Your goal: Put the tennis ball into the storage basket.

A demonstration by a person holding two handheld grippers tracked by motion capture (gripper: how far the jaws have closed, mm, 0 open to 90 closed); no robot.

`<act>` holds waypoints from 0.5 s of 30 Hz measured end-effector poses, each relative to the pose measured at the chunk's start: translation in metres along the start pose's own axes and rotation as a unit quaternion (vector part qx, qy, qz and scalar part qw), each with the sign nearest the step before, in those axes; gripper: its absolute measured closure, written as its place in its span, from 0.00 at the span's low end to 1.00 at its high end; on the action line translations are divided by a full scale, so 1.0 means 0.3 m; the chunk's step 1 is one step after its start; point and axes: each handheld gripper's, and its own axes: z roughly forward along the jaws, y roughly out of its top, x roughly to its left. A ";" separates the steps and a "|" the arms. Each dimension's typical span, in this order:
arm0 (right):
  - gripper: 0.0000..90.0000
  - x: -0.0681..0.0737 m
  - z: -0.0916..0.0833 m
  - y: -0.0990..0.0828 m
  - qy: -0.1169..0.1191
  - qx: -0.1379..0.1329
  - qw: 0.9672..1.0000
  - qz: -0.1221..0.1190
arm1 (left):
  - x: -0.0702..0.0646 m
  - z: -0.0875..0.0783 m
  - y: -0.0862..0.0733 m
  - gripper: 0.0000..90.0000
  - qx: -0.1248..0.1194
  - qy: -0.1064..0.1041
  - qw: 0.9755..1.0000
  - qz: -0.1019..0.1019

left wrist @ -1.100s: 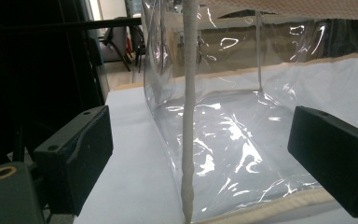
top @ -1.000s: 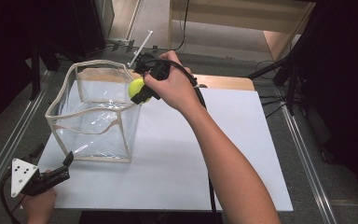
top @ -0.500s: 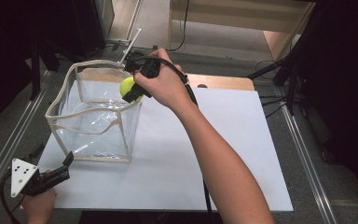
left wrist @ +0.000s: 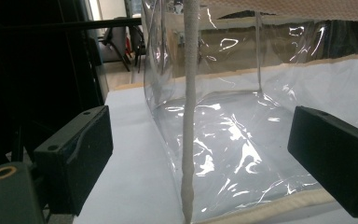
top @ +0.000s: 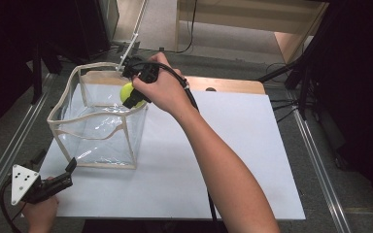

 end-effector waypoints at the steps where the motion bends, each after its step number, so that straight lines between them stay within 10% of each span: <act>1: 0.26 -0.003 0.006 0.001 0.001 0.001 1.000 -0.001 | 0.000 0.000 0.000 0.08 0.000 0.000 1.000 -0.001; 15: 0.26 -0.014 0.090 0.010 -0.004 0.027 1.000 0.003 | 0.000 0.000 0.000 0.08 -0.002 -0.001 1.000 -0.001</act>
